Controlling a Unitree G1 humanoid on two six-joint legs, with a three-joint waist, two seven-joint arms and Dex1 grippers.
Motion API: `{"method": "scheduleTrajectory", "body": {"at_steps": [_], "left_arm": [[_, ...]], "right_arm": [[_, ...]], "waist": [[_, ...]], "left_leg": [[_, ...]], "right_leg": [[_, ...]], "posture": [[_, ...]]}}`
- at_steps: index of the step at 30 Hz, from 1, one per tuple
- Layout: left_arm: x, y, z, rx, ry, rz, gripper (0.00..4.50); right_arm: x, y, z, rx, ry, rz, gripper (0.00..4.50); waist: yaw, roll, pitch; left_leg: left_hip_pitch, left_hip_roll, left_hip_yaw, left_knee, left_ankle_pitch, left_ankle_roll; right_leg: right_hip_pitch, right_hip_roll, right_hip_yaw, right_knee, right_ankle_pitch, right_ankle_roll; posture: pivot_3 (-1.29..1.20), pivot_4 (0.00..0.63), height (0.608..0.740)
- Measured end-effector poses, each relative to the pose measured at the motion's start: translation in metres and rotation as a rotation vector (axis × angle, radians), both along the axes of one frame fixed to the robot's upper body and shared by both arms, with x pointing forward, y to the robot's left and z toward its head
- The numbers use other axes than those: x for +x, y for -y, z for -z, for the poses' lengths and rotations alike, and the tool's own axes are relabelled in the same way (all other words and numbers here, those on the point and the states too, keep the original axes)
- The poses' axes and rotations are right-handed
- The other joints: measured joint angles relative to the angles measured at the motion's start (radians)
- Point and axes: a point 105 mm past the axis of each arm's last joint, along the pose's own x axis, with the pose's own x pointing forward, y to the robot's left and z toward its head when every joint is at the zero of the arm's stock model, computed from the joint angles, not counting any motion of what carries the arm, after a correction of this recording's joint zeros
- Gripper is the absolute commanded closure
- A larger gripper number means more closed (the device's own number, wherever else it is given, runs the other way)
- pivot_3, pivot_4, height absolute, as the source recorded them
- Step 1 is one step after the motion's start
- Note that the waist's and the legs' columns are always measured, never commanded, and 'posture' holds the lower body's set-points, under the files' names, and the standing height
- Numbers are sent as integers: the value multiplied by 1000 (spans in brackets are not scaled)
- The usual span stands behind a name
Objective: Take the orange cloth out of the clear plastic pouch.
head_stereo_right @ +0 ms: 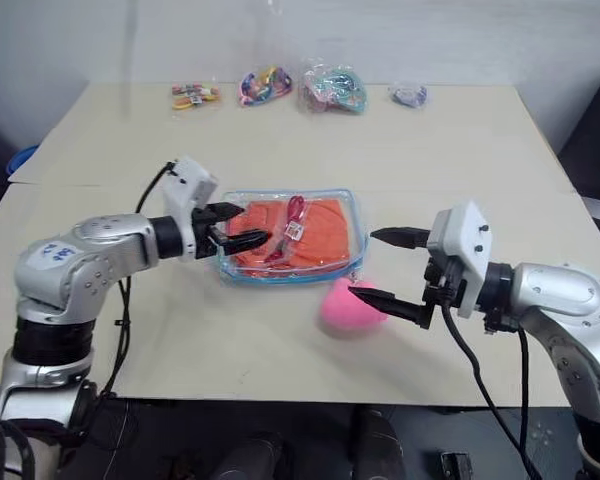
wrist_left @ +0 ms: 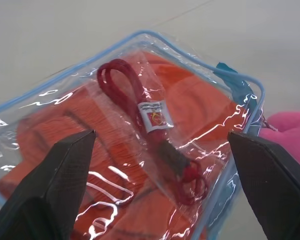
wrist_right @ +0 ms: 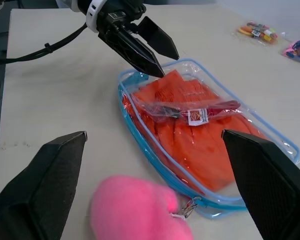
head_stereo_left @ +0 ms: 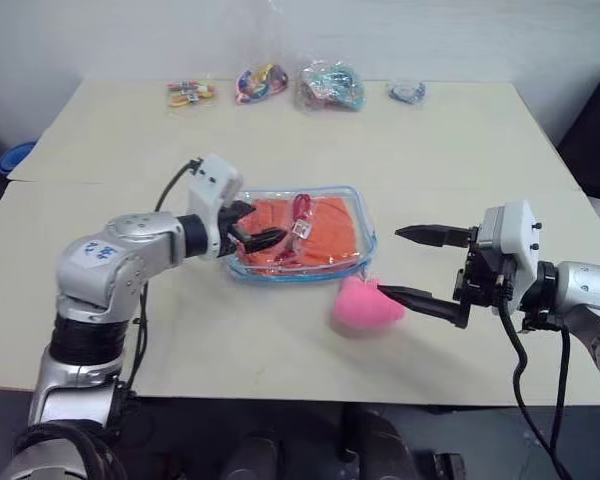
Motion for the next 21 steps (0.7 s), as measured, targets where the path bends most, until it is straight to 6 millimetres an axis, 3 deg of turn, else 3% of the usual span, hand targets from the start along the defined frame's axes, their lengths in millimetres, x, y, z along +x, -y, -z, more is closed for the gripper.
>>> {"method": "scheduleTrajectory", "body": {"at_steps": [4,10,13,21], "left_arm": [[6,15,-1,36,-12,-3,32],[13,37,22,96,-93,0,32],[14,43,33,139,-128,5,636],[18,38,41,180,-142,-22,3283]], "right_arm": [[-3,-3,0,-8,12,-10,0],[-3,-4,-1,-8,23,0,0],[-3,-7,0,-4,22,-3,0],[-3,-8,0,1,37,1,0]], "waist": [[-2,0,0],[-10,0,0],[-11,0,0],[-11,0,0]], "left_leg": [[0,4,5,-1,-1,-1],[1,6,10,-1,-1,-2],[1,6,11,-1,-1,-2],[1,7,15,-1,-1,-2]], "right_leg": [[2,4,5,0,0,-1],[1,7,7,0,1,-1],[1,7,7,0,1,-1],[1,7,8,0,1,-1]], "posture": [[0,150,740],[0,150,740],[0,150,740],[0,150,740]]}}
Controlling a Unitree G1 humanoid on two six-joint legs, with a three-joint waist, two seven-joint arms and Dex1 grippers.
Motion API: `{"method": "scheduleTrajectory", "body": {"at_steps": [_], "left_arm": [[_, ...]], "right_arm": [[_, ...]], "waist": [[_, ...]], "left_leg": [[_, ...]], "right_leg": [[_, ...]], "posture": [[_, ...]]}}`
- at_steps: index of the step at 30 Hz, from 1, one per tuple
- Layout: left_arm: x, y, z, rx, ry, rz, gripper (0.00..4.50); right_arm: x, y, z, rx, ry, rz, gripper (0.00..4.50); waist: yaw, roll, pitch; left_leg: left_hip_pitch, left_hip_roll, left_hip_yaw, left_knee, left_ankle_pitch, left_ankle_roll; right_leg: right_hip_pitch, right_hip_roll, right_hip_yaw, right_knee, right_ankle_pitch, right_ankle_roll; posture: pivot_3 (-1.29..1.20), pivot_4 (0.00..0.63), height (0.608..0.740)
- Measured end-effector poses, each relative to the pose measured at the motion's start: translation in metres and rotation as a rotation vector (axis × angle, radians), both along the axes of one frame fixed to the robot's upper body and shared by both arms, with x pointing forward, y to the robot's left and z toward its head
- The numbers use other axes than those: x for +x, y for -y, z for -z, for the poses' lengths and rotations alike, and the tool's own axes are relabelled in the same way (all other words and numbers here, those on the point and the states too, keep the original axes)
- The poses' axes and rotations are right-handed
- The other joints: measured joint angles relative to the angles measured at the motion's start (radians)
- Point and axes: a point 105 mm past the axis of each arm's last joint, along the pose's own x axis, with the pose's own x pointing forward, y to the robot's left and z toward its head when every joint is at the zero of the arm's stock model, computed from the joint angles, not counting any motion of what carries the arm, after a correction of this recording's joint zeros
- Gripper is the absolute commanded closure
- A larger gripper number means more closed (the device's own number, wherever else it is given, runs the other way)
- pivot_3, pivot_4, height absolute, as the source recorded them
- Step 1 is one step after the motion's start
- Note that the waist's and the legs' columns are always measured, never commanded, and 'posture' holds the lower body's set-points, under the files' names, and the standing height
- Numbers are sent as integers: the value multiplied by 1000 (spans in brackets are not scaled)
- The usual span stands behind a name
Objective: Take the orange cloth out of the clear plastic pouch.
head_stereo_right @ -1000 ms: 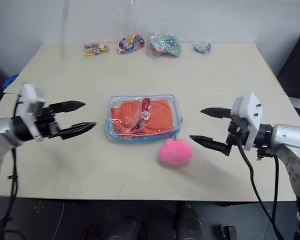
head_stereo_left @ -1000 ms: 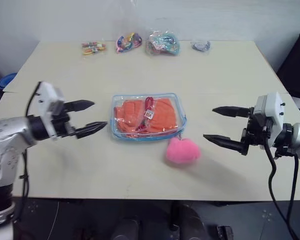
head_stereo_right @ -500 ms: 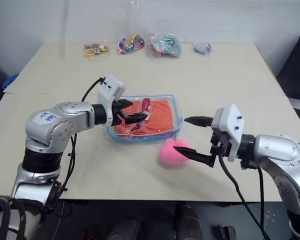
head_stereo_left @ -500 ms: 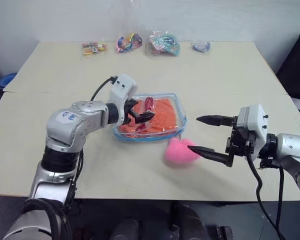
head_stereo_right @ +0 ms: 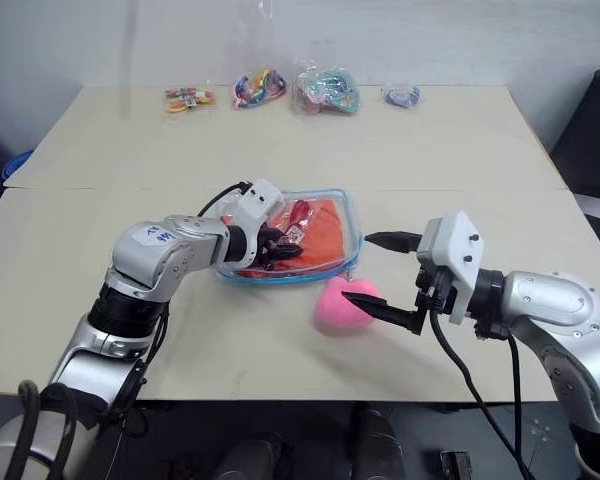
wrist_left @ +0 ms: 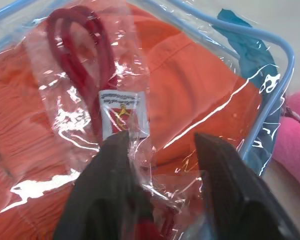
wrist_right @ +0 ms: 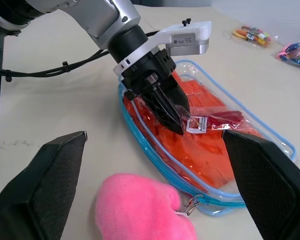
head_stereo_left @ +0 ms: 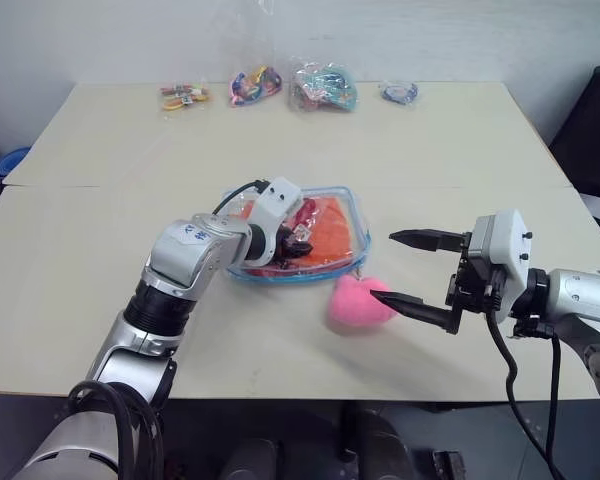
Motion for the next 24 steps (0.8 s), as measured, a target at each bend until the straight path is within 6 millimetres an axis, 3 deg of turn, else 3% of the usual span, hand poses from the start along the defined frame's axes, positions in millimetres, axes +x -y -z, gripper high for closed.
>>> {"method": "scheduleTrajectory", "body": {"at_steps": [4,8,11,14,18,21,24], "left_arm": [[2,-3,-2,0,9,-16,4432],[6,-12,-4,18,28,-51,4432],[13,-32,-14,23,71,-132,4432],[25,-74,-41,-12,174,-286,4432],[24,-155,-70,-20,280,-537,4432],[10,-209,-55,45,262,-698,4432],[-14,-263,-26,123,194,-843,4432]], "right_arm": [[1,1,0,-7,8,9,0],[1,-1,-3,-9,28,-3,0],[3,-6,-7,-11,40,-32,0],[1,-12,-13,-16,57,-80,0],[4,-18,-10,-30,27,-136,0],[3,-24,-10,-34,23,-176,0],[4,-29,-8,-30,7,-215,0]], "waist": [[0,0,0],[-2,0,0],[-3,0,0],[-6,0,0],[-9,-1,0],[-8,-1,0],[-8,-3,-1]], "left_leg": [[0,0,3,0,0,0],[0,0,4,0,0,0],[0,0,4,0,0,0],[0,1,5,0,0,0],[-1,1,8,-1,0,0],[-1,1,8,-1,0,0],[-1,1,7,-1,0,0]], "right_leg": [[0,0,0,0,0,0],[0,1,1,0,0,0],[-1,1,1,0,0,0],[-7,3,5,2,1,-2],[-15,4,7,3,2,-3],[-15,4,7,3,2,-2],[-16,4,7,3,2,-2]], "posture": [[0,150,740],[0,150,740],[0,150,740],[0,150,740],[0,150,740],[0,150,740],[0,150,740]]}}
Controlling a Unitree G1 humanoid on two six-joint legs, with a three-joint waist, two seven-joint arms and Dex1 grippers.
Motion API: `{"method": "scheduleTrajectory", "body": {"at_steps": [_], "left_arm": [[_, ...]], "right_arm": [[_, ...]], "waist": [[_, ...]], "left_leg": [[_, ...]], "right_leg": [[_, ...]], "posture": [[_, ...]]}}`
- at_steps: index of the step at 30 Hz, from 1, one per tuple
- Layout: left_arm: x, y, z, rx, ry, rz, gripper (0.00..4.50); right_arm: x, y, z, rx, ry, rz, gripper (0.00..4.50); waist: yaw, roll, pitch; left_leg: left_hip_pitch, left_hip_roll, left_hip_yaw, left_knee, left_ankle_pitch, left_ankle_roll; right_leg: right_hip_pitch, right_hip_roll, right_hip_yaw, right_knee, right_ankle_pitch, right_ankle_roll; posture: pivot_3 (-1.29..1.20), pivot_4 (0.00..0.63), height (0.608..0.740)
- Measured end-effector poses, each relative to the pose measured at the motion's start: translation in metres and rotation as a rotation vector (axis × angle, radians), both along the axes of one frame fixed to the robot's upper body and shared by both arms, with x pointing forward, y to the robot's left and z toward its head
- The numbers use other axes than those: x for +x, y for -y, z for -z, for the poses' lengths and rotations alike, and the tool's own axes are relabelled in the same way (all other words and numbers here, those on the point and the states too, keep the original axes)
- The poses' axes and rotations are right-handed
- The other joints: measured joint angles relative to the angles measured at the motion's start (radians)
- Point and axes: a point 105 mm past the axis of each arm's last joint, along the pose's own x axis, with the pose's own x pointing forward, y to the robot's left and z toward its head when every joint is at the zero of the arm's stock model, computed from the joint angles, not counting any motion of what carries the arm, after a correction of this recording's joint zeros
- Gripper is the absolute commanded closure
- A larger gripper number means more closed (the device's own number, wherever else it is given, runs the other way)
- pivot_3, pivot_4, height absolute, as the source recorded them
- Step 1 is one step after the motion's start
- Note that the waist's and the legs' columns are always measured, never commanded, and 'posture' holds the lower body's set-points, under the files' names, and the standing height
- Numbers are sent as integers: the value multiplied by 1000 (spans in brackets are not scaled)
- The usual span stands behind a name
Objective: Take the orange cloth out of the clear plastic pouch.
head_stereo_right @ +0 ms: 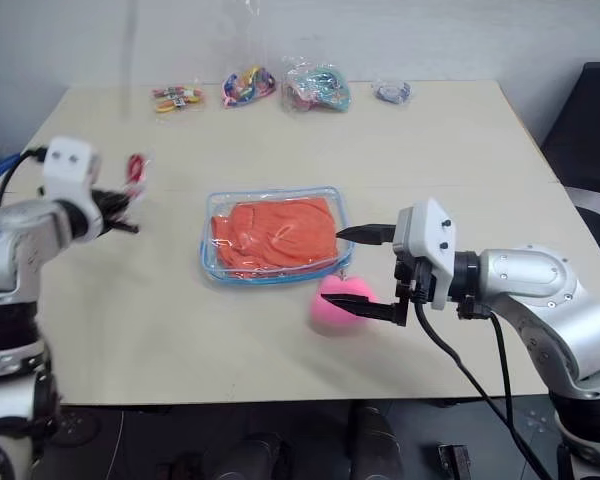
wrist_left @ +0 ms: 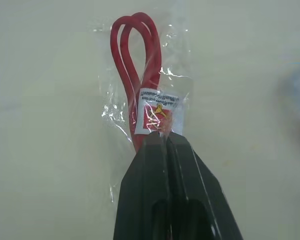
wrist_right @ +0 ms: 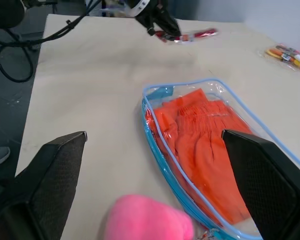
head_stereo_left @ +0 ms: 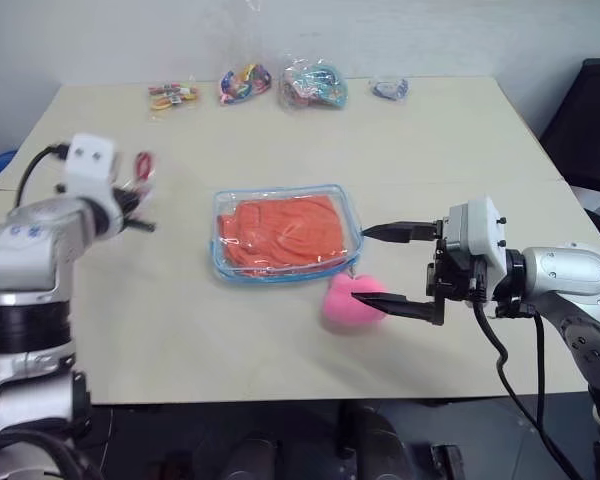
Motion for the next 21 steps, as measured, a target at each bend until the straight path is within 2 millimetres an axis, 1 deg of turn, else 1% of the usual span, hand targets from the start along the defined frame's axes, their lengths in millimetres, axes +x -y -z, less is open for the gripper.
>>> {"method": "scheduleTrajectory", "body": {"at_steps": [3,4,6,8,11,12,19,21], "left_arm": [[-24,-42,16,3,-20,-118,4432],[-30,-53,20,-3,-19,-150,4432],[-41,-67,27,5,-19,-187,4432],[-47,-73,33,15,-23,-199,4432],[-51,-76,40,8,-27,-206,3833],[-52,-76,41,-2,-19,-209,3562],[-53,-79,39,12,-7,-214,1254],[-53,-83,37,26,-14,-220,791]], "right_arm": [[2,-4,1,1,-11,-34,0],[4,-4,2,-3,-11,-37,0],[6,-4,3,-5,-18,-44,0],[9,-3,4,-6,-21,-41,0],[10,-5,6,-6,-25,-53,0],[11,-5,7,-7,-29,-52,0],[12,-4,8,-12,-27,-47,0],[12,-4,8,-12,-26,-44,0]], "waist": [[4,-4,-1],[6,-4,-1],[9,-6,-2],[9,-7,-2],[6,-7,-2],[4,-7,-3],[1,-7,-3],[1,-7,-3]], "left_leg": [[-1,1,0,0,0,0],[-1,1,0,0,0,0],[-2,1,0,1,0,0],[-2,1,0,1,0,0],[-2,1,0,0,0,0],[-1,1,0,0,0,0],[-1,1,0,0,0,0],[-1,1,1,0,0,-1]], "right_leg": [[0,-1,0,0,0,0],[1,-2,0,0,0,0],[1,-3,-1,-1,0,0],[1,-3,-1,-1,0,0],[1,-2,0,-1,0,0],[1,-2,0,-1,0,0],[0,-1,0,-1,0,0],[0,-1,0,-1,0,0]], "posture": [[0,150,740],[0,150,740],[0,150,740],[0,150,740],[0,150,740],[0,150,740],[0,150,740],[0,150,740]]}}
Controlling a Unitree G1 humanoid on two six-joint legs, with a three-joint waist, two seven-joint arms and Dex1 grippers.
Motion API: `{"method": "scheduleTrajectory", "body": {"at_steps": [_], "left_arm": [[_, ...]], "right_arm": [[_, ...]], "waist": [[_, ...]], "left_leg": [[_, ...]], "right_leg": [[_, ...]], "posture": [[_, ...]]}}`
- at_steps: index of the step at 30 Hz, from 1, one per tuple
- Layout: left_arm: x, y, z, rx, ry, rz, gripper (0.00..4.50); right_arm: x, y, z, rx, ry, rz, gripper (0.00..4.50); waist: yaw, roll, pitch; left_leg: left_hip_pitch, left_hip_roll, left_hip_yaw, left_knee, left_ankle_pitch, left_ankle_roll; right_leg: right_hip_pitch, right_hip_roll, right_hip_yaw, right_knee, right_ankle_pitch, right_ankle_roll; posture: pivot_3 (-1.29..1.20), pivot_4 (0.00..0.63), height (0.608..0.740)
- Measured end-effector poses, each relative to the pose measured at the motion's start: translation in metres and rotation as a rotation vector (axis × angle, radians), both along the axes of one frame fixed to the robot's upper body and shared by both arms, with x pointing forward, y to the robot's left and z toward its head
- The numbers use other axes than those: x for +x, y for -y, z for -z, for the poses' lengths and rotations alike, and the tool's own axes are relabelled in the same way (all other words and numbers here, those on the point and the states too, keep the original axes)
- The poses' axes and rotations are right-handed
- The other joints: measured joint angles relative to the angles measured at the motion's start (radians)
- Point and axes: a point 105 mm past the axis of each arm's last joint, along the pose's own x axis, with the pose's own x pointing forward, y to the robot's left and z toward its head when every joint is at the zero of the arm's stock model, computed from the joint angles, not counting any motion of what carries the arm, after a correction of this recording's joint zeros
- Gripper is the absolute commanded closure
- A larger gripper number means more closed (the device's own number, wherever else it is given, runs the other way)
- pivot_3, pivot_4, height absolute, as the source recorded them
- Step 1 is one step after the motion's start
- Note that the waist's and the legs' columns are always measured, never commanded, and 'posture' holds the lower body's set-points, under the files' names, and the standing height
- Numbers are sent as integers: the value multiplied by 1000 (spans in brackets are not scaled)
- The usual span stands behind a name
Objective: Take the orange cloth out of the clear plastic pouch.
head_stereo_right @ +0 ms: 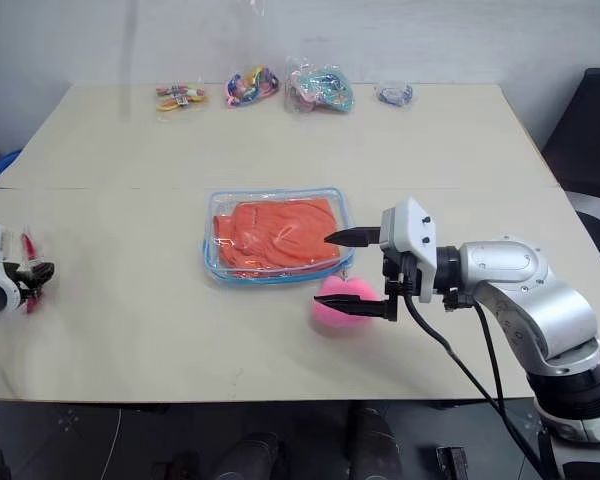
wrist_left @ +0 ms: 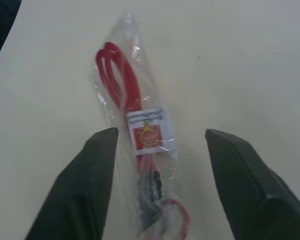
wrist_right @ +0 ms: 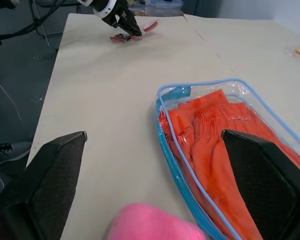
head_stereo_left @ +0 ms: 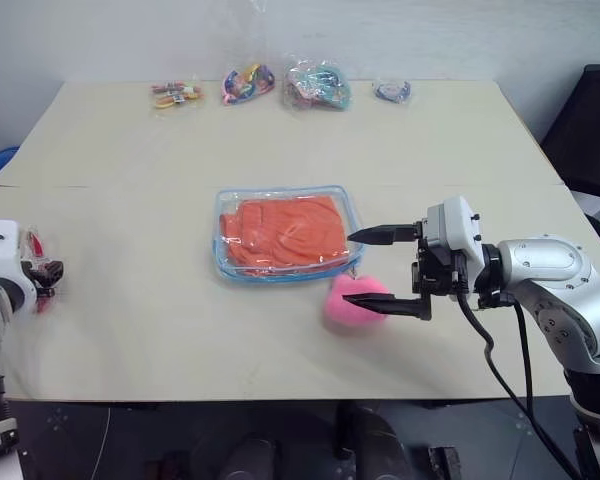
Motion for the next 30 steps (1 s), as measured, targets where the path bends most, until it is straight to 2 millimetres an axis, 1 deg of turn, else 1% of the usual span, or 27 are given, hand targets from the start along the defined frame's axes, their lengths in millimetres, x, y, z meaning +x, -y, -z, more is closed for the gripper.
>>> {"method": "scheduleTrajectory", "body": {"at_steps": [1,2,4,6,7,9,10,11,13,14,15,16,17,18,20,21,22,24,27,30], "left_arm": [[0,-1,-3,4,2,4,791],[3,1,-10,0,20,28,791],[12,9,-32,-16,88,93,791],[19,23,-63,-33,174,213,791],[20,36,-81,-29,213,317,791],[17,72,-110,16,263,564,791],[14,92,-120,50,269,695,791],[11,111,-124,65,268,802,791],[9,139,-122,49,251,961,791],[8,156,-118,30,239,1053,791],[4,178,-113,19,211,1167,791],[1,189,-110,15,196,1225,791],[-3,208,-105,7,169,1325,791],[-11,235,-98,9,122,1473,791],[-19,262,-89,9,81,1616,791],[-21,273,-86,1,72,1664,791],[-22,289,-82,-12,64,1730,791],[-26,310,-68,9,22,1831,791],[-29,331,-42,68,-52,1939,791],[-29,347,-32,87,-86,2009,791]], "right_arm": [[0,0,0,1,0,3,0],[0,1,1,1,-2,12,0],[0,5,4,0,-10,32,0],[-1,10,6,-8,-8,58,0],[-2,12,6,-15,-7,69,0],[-2,18,7,-14,-5,98,0],[-2,19,6,-16,-1,108,0],[-2,20,6,-20,3,114,0],[-3,24,6,-26,7,133,0],[-4,27,6,-31,8,147,0],[-3,29,6,-35,9,160,0],[-3,29,6,-37,9,165,0],[-3,30,6,-40,8,172,0],[-3,34,8,-47,5,187,0],[-3,36,7,-52,8,197,0],[-3,37,7,-57,11,204,0],[-1,39,8,-69,18,217,0],[1,42,8,-82,29,241,0],[4,47,11,-91,30,278,0],[5,50,12,-92,27,296,0]], "waist": [[0,0,0],[2,0,0],[6,-1,0],[6,-2,0],[3,-2,0],[-1,-2,0],[-2,-2,0],[-3,0,0],[-3,0,1],[-3,0,1],[-2,0,1],[-2,0,1],[-2,0,1],[0,0,1],[1,0,1],[2,0,1],[3,0,1],[2,0,1],[1,0,1],[2,-1,1]], "left_leg": [[0,0,0,0,0,0],[0,0,0,0,0,0],[-2,1,1,1,0,0],[-2,0,1,1,0,0],[-2,1,1,1,0,0],[-1,1,1,0,-1,-1],[0,1,1,0,-1,-1],[1,1,1,-1,-1,-1],[1,1,3,-1,-1,-1],[1,1,4,0,-1,-1],[0,1,5,1,-1,-1],[1,1,5,1,-1,-1],[1,1,6,1,-1,-1],[0,0,8,1,-1,-1],[0,-1,9,1,-1,-1],[0,-1,9,1,-1,-1],[0,-1,9,2,0,-1],[-1,-1,11,1,0,-1],[-1,0,13,0,0,0],[-1,1,13,1,0,0]], "right_leg": [[0,0,0,0,0,0],[0,0,0,0,0,0],[0,-1,-1,0,0,0],[0,-2,-1,0,0,0],[0,-2,-1,0,0,0],[0,-2,-1,0,0,0],[0,-2,-1,0,0,0],[0,-2,-1,0,0,0],[0,-1,-1,0,0,1],[0,0,-1,0,1,1],[0,0,-1,0,1,0],[0,0,-1,0,1,-1],[0,1,0,0,1,-1],[0,1,0,0,1,-1],[0,1,0,0,1,-1],[1,1,-1,0,1,-1],[1,1,-1,0,2,-1],[2,2,0,0,2,-1],[1,4,0,0,2,-1],[1,5,0,0,2,-2]], "posture": [[0,150,740],[0,150,740],[0,150,740],[0,150,740],[0,150,740],[0,150,740],[0,150,740],[0,150,740],[0,150,740],[0,150,740],[0,150,740],[0,150,740],[0,150,740],[0,150,740],[0,150,740],[0,150,740],[0,150,740],[0,150,740],[0,150,740],[0,150,740]]}}
